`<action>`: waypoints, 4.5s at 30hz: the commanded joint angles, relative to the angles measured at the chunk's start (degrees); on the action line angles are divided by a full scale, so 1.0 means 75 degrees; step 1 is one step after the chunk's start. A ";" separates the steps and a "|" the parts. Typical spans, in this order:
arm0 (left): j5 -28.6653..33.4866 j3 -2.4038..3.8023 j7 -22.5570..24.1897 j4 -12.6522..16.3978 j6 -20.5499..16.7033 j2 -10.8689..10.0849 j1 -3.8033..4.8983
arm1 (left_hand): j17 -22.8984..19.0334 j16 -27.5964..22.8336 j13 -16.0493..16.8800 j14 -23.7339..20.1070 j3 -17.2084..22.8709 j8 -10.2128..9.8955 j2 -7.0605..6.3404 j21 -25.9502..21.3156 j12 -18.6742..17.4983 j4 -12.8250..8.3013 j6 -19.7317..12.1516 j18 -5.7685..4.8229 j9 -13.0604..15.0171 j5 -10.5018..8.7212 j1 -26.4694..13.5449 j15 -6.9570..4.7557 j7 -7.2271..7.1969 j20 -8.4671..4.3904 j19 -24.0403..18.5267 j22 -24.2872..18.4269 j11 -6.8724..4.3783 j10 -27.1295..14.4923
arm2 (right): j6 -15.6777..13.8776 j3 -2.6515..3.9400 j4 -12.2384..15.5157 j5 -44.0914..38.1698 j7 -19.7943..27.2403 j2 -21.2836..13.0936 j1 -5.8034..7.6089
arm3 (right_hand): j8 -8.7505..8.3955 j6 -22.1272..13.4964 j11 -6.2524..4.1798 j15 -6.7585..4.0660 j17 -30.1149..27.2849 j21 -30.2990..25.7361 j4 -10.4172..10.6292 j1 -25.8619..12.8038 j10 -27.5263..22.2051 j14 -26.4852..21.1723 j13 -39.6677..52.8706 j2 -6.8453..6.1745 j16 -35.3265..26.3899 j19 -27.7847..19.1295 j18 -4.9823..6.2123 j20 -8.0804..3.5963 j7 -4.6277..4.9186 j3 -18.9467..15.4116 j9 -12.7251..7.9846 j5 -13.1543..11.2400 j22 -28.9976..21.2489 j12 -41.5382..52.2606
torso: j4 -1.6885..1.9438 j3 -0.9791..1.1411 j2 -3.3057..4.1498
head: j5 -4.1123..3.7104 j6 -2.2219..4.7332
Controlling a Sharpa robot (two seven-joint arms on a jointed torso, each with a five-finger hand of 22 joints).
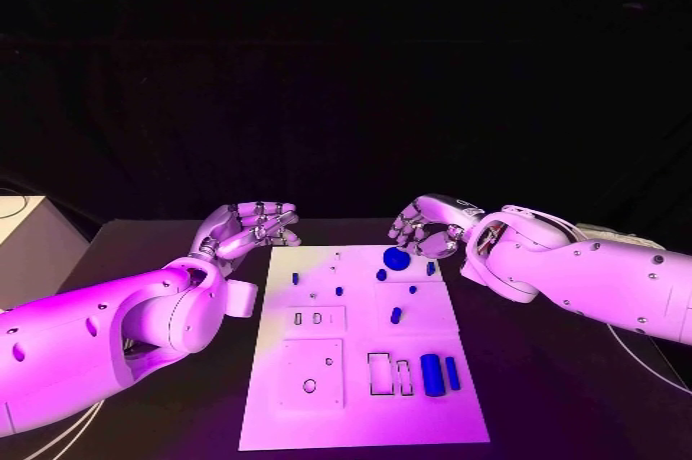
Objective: Assemble the parts on the task board
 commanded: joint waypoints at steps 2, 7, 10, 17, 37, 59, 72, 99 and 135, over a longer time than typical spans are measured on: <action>-0.0067 0.0010 -0.0046 0.0268 0.0359 -0.0133 0.0015 | 0.0682 0.0913 -0.0003 -0.0056 0.0140 0.0030 -0.0008 0.0642 -0.0043 -0.0121 0.0065 0.0062 0.0033 0.0022 -0.0158 -0.0087 -0.0040 -0.0113 -0.0082 0.0445 -0.0024 0.0094 | 0.0303 -0.0001 0.0034 -0.1580 -0.0754 0.0089 -0.0004 | -0.0193 0.0379 -0.0254 -0.0323 0.1587 0.1632 0.0124 -0.0042 0.0607 0.0783 0.0083 -0.0261 0.1830 0.0429 0.0084 -0.0319 -0.0168 0.0043 0.0063 0.0065 0.1163 -0.0060 | 0.0043 -0.0013 0.0216 | -0.0024 0.0041; -0.0067 0.0016 -0.0061 0.0468 0.0411 -0.0231 0.0015 | 0.1395 0.2200 0.0006 -0.0705 0.0331 0.0032 -0.0036 0.1539 -0.0014 -0.0270 0.0062 0.0022 0.0089 0.0033 -0.0323 -0.0051 -0.0038 -0.0091 -0.0734 0.1167 0.0000 0.0108 | 0.0327 -0.0011 0.0072 -0.2074 -0.1093 0.0195 -0.0041 | -0.0285 0.0349 -0.0272 -0.0340 0.2270 0.1992 0.0317 -0.0190 0.0613 0.0786 0.0163 -0.0485 0.2857 0.0566 0.0083 -0.0309 -0.0183 0.0202 0.0130 0.0006 0.1475 -0.0062 | 0.0074 -0.0031 0.0327 | -0.0051 0.0032; -0.0066 0.0020 -0.0069 0.0526 0.0430 -0.0264 0.0016 | 0.1442 0.2366 0.0008 -0.0790 0.0348 0.0033 -0.0047 0.1669 -0.0007 -0.0290 0.0056 0.0028 0.0098 0.0023 -0.0350 -0.0042 -0.0026 -0.0078 -0.0833 0.1275 -0.0009 0.0102 | 0.0347 -0.0017 0.0102 -0.2234 -0.1211 0.0243 -0.0072 | -0.0320 0.0314 -0.0265 -0.0340 0.3293 0.2868 0.0425 -0.0270 0.0525 0.0900 0.0189 -0.0619 0.3960 0.0976 -0.0071 -0.0284 -0.0184 0.0262 0.0167 -0.0016 0.2556 -0.0066 | 0.0078 -0.0036 0.0363 | -0.0059 0.0021; -0.0061 0.0029 -0.0083 0.0615 0.0484 -0.0322 0.0020 | 0.1509 0.2717 0.0010 -0.0855 0.0381 0.0029 -0.0048 0.1966 -0.0001 -0.0324 0.0032 0.0053 0.0116 0.0022 -0.0398 -0.0044 -0.0026 -0.0059 -0.0965 0.1505 -0.0008 0.0085 | 0.0401 -0.0043 0.0134 -0.2566 -0.1556 0.0363 -0.0155 | -0.0383 0.0191 -0.0229 -0.0314 0.5243 0.4466 0.0655 -0.0355 0.0276 0.1012 0.0245 -0.0857 0.5963 0.1652 -0.0356 -0.0238 -0.0184 0.0376 0.0276 -0.0055 0.4558 -0.0064 | 0.0071 -0.0047 0.0438 | -0.0051 0.0041; -0.0026 0.0034 -0.0112 0.0617 0.0524 -0.0356 0.0025 | 0.1520 0.2877 0.0007 -0.0859 0.0389 0.0020 -0.0048 0.2124 -0.0009 -0.0333 0.0009 0.0066 0.0122 0.0022 -0.0429 -0.0045 -0.0021 -0.0053 -0.1005 0.1622 -0.0003 0.0053 | 0.0468 -0.0067 0.0082 -0.2892 -0.2027 0.0573 -0.0263 | -0.0414 0.0052 -0.0212 -0.0288 0.6214 0.5401 0.0834 -0.0373 0.0037 0.1054 0.0293 -0.0941 0.6996 0.1967 -0.0520 -0.0212 -0.0219 0.0380 0.0396 -0.0026 0.5749 -0.0066 | 0.0087 -0.0074 0.0580 | -0.0032 0.0040; -0.0021 0.0037 -0.0139 0.0602 0.0526 -0.0362 0.0032 | 0.1518 0.2903 0.0006 -0.0860 0.0390 0.0018 -0.0046 0.2155 -0.0012 -0.0332 0.0003 0.0067 0.0123 0.0022 -0.0437 -0.0043 -0.0015 -0.0052 -0.1014 0.1644 0.0001 0.0043 | 0.0559 -0.0070 -0.0008 -0.2847 -0.2013 0.0750 -0.0305 | -0.0273 0.0255 -0.0206 -0.0277 0.6314 0.5697 0.0906 -0.0306 0.0088 0.1029 0.0324 -0.0818 0.7173 0.2046 -0.0571 -0.0200 -0.0194 0.0508 0.0520 0.0037 0.6138 -0.0049 | 0.0080 -0.0065 0.0644 | -0.0020 0.0033; -0.0015 0.0038 -0.0161 0.0599 0.0537 -0.0358 0.0037 | 0.1514 0.2925 0.0006 -0.0861 0.0403 0.0020 -0.0031 0.2182 -0.0010 -0.0337 0.0006 0.0069 0.0126 0.0022 -0.0429 -0.0044 -0.0015 -0.0052 -0.1022 0.1664 0.0000 0.0042 | 0.0478 -0.0069 -0.0017 -0.2851 -0.2110 0.0785 -0.0306 | 0.0010 0.0622 -0.0303 -0.0353 0.6371 0.6101 0.0909 -0.0108 0.0346 0.1006 0.0402 -0.0483 0.7339 0.2148 -0.0640 -0.0246 -0.0308 0.0744 0.0782 -0.0184 0.6674 -0.0022 | 0.0081 -0.0068 0.0675 | -0.0032 0.0033; 0.0003 0.0040 -0.0155 0.0518 0.0537 -0.0370 0.0041 | 0.1507 0.2954 0.0006 -0.0866 0.0423 0.0024 -0.0013 0.2222 -0.0006 -0.0348 0.0011 0.0072 0.0130 0.0021 -0.0417 -0.0047 -0.0017 -0.0052 -0.1037 0.1695 -0.0002 0.0045 | -0.1556 -0.0028 0.0197 -0.2897 -0.2931 0.0978 -0.0305 | 0.0290 0.0758 -0.0405 -0.0431 0.6375 0.6519 0.0730 0.0020 0.0624 0.0994 0.0523 -0.0291 0.7440 0.2271 -0.0730 -0.0326 -0.0394 0.0880 0.1165 -0.0031 0.7250 -0.0034 | 0.0101 -0.0077 0.0716 | 0.0001 0.0114; 0.0016 0.0046 -0.0162 0.0569 0.0527 -0.0341 0.0148 | 0.1391 0.2903 0.0003 -0.1058 0.0464 0.0021 -0.0016 0.2295 -0.0007 -0.0371 -0.0001 0.0063 0.0141 0.0021 -0.0440 -0.0021 -0.0008 -0.0030 -0.1228 0.1776 0.0012 0.0026 | -0.1564 0.0018 -0.1130 -0.2432 -0.2719 0.2268 -0.0245 | 0.0283 0.0687 -0.0393 -0.0425 0.6350 0.6527 0.0713 -0.0012 0.0593 0.0986 0.0528 -0.0335 0.7441 0.2262 -0.0729 -0.0324 -0.0381 0.0889 0.1212 -0.0011 0.7261 -0.0057 | 0.0178 -0.0128 0.0859 | 0.0045 0.0075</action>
